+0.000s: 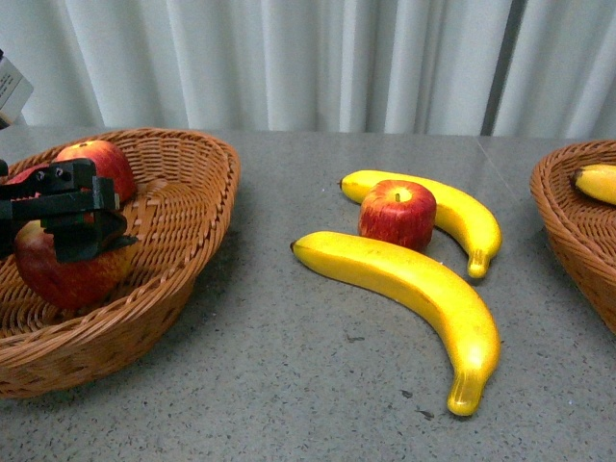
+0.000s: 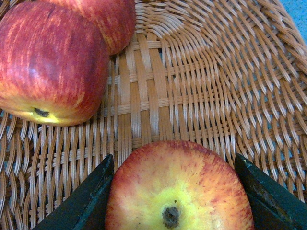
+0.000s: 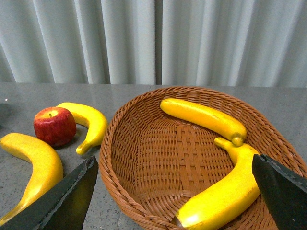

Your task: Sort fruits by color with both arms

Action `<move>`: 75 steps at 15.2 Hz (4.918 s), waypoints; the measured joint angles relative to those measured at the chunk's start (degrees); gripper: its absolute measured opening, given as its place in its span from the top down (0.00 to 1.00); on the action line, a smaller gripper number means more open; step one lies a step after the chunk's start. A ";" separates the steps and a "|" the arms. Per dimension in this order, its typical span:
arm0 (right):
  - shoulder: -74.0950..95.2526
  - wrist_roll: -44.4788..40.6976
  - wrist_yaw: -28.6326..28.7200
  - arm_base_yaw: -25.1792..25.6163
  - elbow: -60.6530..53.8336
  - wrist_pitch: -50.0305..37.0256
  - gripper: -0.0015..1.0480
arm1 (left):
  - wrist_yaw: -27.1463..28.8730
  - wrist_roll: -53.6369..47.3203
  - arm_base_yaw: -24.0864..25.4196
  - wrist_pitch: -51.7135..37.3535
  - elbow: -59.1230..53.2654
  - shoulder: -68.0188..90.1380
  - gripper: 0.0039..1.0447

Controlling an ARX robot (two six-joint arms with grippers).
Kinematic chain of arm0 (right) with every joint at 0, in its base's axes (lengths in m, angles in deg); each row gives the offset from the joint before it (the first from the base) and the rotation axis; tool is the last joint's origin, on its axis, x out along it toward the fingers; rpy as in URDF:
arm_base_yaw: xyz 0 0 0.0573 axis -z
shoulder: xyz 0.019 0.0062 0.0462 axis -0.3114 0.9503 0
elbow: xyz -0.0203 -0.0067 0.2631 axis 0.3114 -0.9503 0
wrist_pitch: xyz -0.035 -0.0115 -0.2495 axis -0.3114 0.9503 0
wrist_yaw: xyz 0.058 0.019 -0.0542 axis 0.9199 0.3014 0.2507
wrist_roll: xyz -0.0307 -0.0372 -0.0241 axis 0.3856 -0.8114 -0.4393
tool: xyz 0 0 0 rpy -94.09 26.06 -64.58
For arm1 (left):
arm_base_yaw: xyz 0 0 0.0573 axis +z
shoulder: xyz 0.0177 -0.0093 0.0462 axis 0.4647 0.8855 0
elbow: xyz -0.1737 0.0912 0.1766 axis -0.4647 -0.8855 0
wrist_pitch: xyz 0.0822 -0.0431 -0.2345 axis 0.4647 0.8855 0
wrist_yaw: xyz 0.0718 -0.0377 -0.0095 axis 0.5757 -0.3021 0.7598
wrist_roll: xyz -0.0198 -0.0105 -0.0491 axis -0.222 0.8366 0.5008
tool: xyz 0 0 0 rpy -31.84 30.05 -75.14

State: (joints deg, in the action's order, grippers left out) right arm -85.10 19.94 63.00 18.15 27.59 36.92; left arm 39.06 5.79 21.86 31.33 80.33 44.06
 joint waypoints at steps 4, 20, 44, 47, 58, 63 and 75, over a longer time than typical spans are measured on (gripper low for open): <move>0.00 0.02 0.00 0.00 0.00 0.00 0.06 | 2.38 -3.67 -3.43 1.66 0.44 -6.43 0.06; 0.00 0.00 0.00 0.00 0.00 0.02 0.06 | -9.44 -18.82 -24.76 6.38 40.52 31.39 0.06; 0.00 0.02 0.00 0.00 -0.02 0.02 0.06 | 6.62 -4.70 -8.52 9.92 33.92 13.97 0.43; 0.00 0.02 0.00 0.00 0.00 0.00 0.06 | 5.01 -2.75 -1.51 10.05 24.30 12.90 0.37; 0.00 0.02 0.00 0.00 0.00 0.00 0.06 | 11.87 -10.03 -9.31 -8.20 0.00 -24.13 0.18; 0.00 0.02 0.00 0.00 0.00 0.04 0.06 | 7.50 -9.27 -1.11 -14.03 -27.06 -47.21 0.88; 0.00 0.02 0.00 0.00 0.00 0.00 0.06 | 0.57 -9.05 5.77 -9.07 -36.50 -62.93 0.99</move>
State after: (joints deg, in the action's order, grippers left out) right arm -85.10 19.96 63.00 18.15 27.59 36.92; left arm 39.63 -3.26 27.63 22.26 43.83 -18.86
